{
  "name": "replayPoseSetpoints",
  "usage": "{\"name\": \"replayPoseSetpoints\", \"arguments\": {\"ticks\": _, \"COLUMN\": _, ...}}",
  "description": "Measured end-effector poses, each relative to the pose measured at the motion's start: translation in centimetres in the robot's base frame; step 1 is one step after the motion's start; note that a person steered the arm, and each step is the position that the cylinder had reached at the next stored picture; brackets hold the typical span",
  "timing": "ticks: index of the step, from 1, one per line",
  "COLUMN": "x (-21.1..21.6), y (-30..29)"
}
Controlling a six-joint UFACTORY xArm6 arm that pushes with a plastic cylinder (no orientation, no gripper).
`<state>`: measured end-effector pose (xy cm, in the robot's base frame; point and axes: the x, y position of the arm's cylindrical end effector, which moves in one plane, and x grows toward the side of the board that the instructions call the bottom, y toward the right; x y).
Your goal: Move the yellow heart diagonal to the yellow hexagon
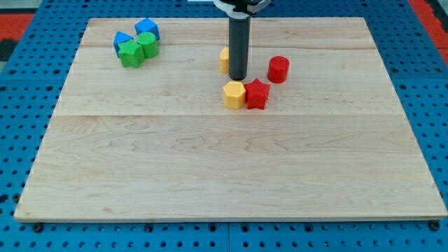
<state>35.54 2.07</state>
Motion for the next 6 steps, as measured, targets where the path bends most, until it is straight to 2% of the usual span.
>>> {"name": "replayPoseSetpoints", "arguments": {"ticks": 3, "x": -0.1, "y": 0.9}}
{"name": "replayPoseSetpoints", "arguments": {"ticks": 4, "x": -3.5, "y": 2.6}}
{"name": "replayPoseSetpoints", "arguments": {"ticks": 5, "x": -4.5, "y": -4.6}}
{"name": "replayPoseSetpoints", "arguments": {"ticks": 6, "x": -5.4, "y": -8.5}}
